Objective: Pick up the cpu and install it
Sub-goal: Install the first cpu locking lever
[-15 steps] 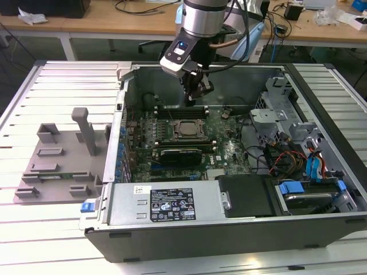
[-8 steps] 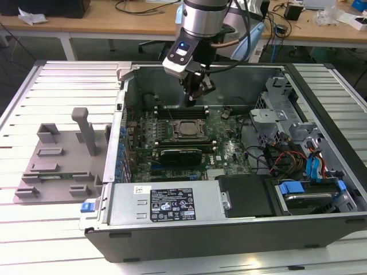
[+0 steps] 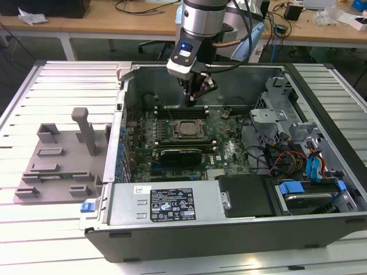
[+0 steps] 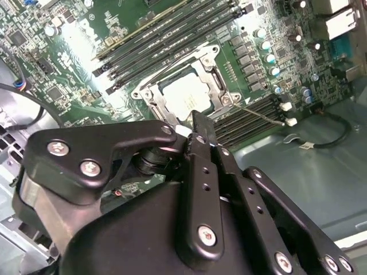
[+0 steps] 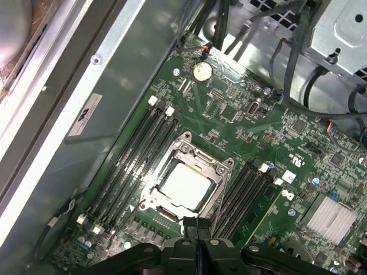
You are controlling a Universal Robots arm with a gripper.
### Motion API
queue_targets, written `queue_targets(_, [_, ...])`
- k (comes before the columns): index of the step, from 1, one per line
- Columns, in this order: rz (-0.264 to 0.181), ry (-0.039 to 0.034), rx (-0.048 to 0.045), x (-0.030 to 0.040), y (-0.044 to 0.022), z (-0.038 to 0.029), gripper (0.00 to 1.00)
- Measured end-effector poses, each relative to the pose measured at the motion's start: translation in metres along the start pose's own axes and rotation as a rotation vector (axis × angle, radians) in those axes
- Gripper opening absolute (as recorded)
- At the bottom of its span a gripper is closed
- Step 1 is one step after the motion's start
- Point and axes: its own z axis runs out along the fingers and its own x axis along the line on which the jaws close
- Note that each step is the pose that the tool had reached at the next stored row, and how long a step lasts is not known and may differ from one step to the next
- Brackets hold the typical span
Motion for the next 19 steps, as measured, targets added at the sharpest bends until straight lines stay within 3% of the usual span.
queue_targets(19, [-0.17,-0.0101,-0.0028,0.0,0.0,0.0,0.11])
